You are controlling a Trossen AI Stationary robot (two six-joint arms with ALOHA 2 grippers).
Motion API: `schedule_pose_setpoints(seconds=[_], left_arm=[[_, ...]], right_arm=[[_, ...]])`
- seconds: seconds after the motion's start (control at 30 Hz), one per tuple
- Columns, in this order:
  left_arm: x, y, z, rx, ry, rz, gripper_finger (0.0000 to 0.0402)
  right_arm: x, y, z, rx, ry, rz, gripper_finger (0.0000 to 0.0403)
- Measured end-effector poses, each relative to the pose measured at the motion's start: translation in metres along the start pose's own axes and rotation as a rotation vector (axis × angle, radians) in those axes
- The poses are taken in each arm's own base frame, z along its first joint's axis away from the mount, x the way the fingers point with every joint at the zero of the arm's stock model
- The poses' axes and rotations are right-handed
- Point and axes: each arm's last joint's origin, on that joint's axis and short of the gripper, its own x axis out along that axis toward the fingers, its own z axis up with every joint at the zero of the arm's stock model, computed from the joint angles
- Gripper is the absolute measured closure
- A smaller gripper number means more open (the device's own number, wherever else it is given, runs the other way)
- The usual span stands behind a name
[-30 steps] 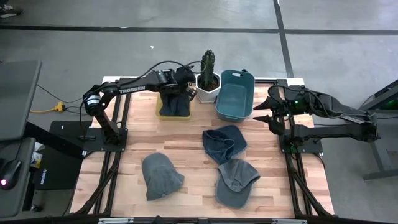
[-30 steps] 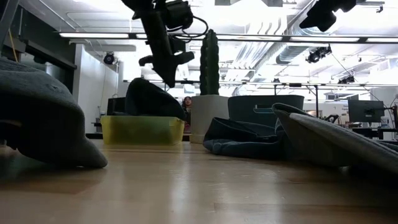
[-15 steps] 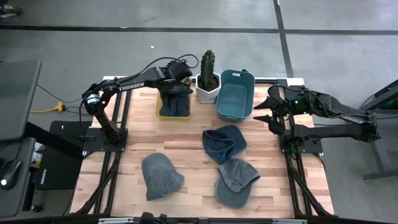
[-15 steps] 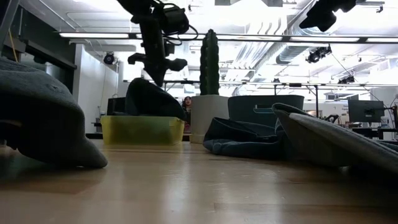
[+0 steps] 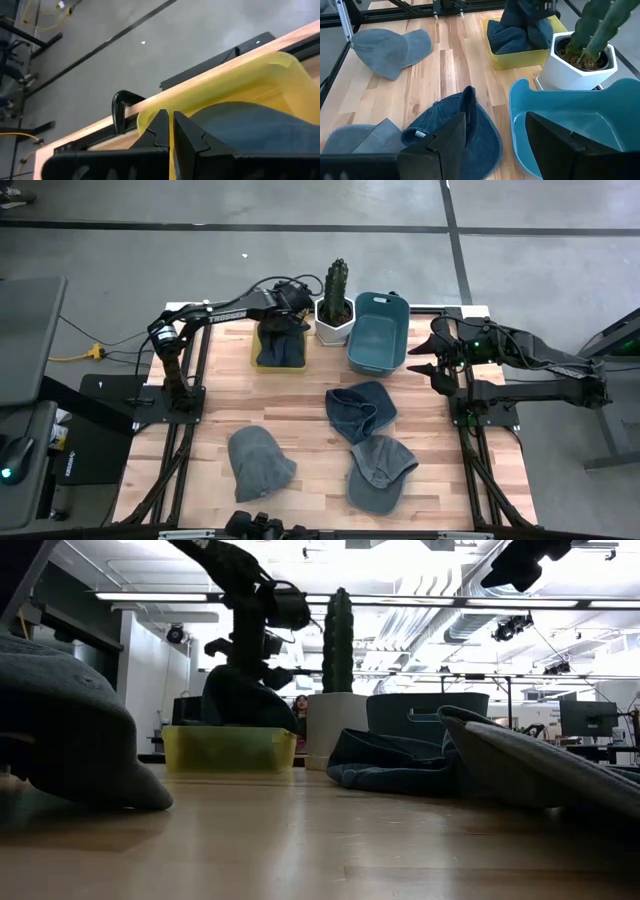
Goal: Pick & Place hat
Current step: Put the left blue cap into the yellow bin
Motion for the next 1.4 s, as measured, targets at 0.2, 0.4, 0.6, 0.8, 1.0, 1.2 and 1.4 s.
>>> schedule_pose_setpoints(seconds=[0.2,0.4,0.6,0.8,1.0,1.2,1.4], left_arm=[[0.010,-0.011,-0.006,0.082,0.048,-0.013,0.0401],[0.016,-0.016,-0.021,0.190,0.147,0.017,0.0401],[0.020,-0.022,-0.027,0.232,0.192,0.001,0.0401],[0.014,-0.024,-0.026,0.216,0.159,-0.010,0.0401],[0.010,-0.018,-0.024,0.218,0.159,-0.008,0.0401],[-0.003,-0.005,-0.017,0.187,0.117,0.001,0.0401],[-0.020,0.011,-0.009,0.141,0.070,-0.017,0.0401]], right_arm=[[0.000,0.000,0.000,0.018,0.001,0.000,0.0201],[0.000,0.000,0.000,0.020,0.001,0.000,0.0201],[0.000,0.000,0.000,0.020,0.001,0.000,0.0201],[0.000,0.000,0.000,0.038,0.001,0.001,0.0201],[0.000,0.000,0.000,0.038,0.001,0.006,0.0201],[0.000,0.000,0.000,0.036,0.000,0.005,0.0201],[0.000,0.000,0.000,0.034,0.000,0.005,0.0201]])
